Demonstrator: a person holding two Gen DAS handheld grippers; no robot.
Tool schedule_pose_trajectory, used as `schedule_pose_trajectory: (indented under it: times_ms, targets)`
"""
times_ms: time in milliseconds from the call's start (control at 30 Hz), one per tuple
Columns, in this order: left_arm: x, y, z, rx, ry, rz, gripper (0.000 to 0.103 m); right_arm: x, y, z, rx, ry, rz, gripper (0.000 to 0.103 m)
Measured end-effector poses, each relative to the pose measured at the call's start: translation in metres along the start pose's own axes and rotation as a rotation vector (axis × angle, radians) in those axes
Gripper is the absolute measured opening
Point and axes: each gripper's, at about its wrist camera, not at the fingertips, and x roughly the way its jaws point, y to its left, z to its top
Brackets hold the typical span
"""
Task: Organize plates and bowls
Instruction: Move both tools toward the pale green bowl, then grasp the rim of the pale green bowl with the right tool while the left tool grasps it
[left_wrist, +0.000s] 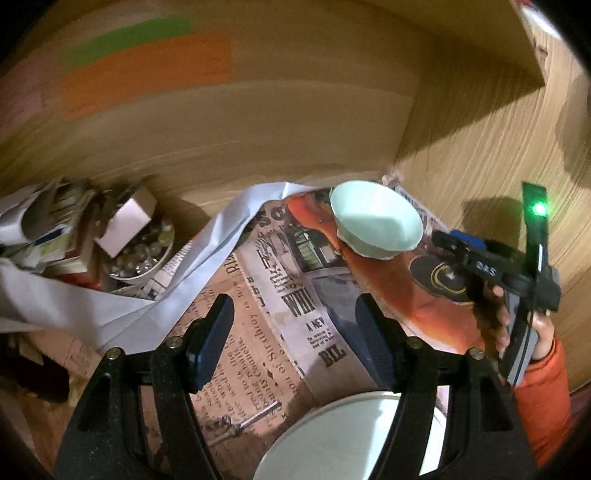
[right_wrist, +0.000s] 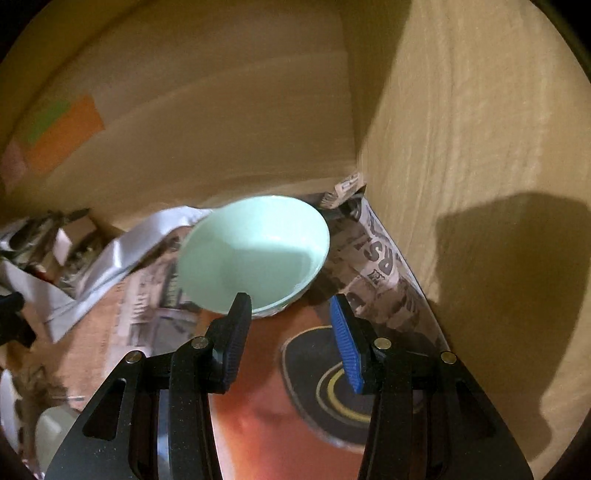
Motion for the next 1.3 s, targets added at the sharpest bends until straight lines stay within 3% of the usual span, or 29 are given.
schedule_pose_trajectory:
  times_ms: [400,500,667,767,1033,1300]
  targets:
    - [0.042,0.008,-0.007,0.046,0.133,-0.019,0.068,0.032,-0.007,0.006,0.07,0.083,0.01,0.041]
    - [0.042,0.008,-0.01,0.042,0.138,-0.023,0.068,0.04,-0.005,0.008,0.061,0.096,0.018,0.032]
    - [0.041,0.009,-0.011,0.046,0.133,-0.019,0.068,0.043,0.003,0.008,0.015,0.089,-0.022,0.026]
    - [0.04,0.009,-0.01,0.048,0.122,-0.009,0.068,0.039,0.001,0.008,0.028,0.097,0.021,0.021]
    - [0.045,0.014,-0.004,0.001,0.106,0.04,0.068,0.025,0.019,-0.002,-0.04,0.132,0.119,0.02]
    - [0.067,0.021,0.001,-0.064,0.157,0.061,0.068,0.02,0.042,-0.017,-0.12,0.178,0.202,0.02]
